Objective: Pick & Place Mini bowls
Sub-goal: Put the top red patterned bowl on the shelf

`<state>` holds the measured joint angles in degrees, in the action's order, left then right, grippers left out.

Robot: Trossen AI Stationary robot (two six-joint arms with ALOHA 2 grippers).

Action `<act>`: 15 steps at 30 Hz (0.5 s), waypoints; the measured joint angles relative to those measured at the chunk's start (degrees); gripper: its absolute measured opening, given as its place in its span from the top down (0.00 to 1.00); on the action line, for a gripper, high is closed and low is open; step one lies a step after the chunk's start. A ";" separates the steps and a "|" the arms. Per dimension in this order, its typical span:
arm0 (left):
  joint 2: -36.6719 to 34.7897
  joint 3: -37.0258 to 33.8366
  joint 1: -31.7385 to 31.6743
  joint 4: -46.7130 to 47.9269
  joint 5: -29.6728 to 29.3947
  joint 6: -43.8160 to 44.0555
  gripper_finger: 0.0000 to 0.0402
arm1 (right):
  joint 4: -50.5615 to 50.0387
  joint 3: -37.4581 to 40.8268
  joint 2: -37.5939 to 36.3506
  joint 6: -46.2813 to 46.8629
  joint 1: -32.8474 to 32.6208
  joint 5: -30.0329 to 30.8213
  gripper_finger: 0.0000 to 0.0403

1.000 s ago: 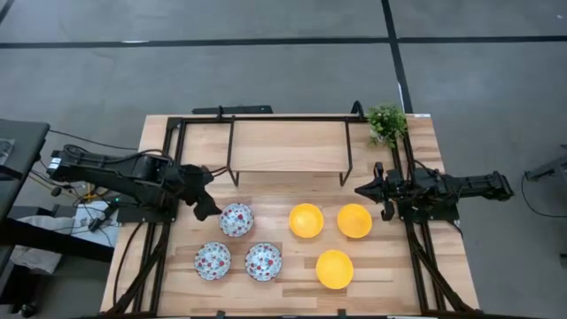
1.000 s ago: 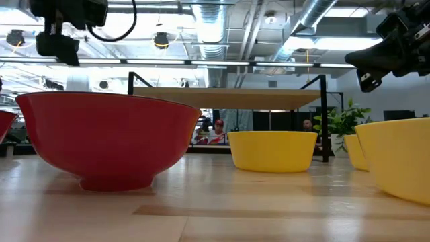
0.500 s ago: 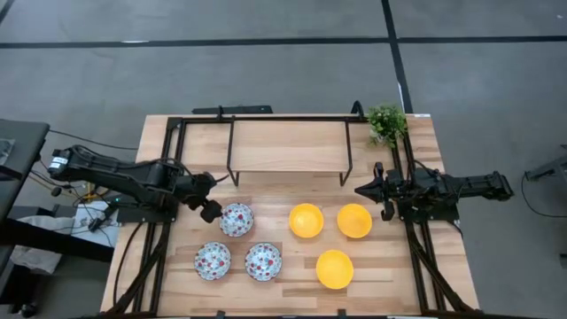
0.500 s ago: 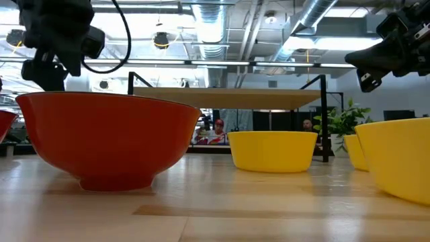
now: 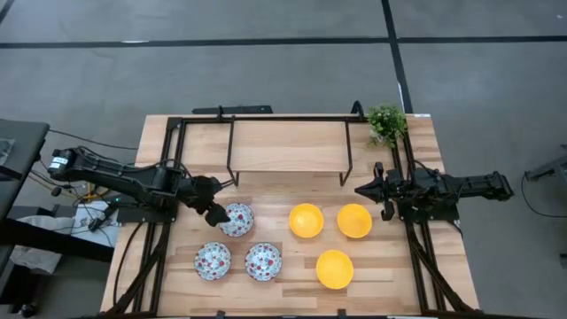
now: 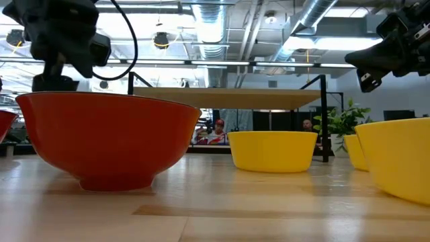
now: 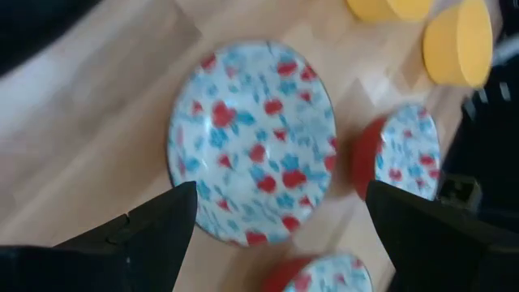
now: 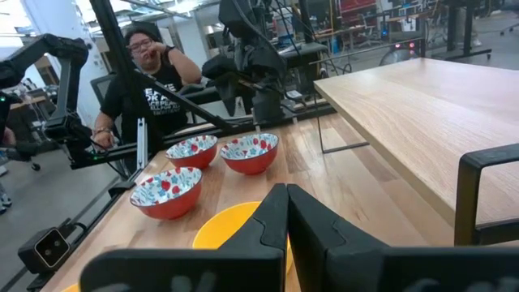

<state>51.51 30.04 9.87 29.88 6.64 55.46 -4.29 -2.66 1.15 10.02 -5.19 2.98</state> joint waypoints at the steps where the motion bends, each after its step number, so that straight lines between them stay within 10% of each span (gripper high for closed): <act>1: 0.00 0.00 0.02 -0.05 0.92 -0.03 0.11 | 0.00 0.00 0.00 0.00 -0.02 0.00 1.00; 15: 0.00 0.02 0.32 0.53 1.11 -1.46 0.11 | 0.00 0.00 0.00 0.00 -0.01 0.00 1.00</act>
<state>51.51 30.06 10.20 30.41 7.75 54.01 -4.29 -2.66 1.15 10.02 -5.20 2.98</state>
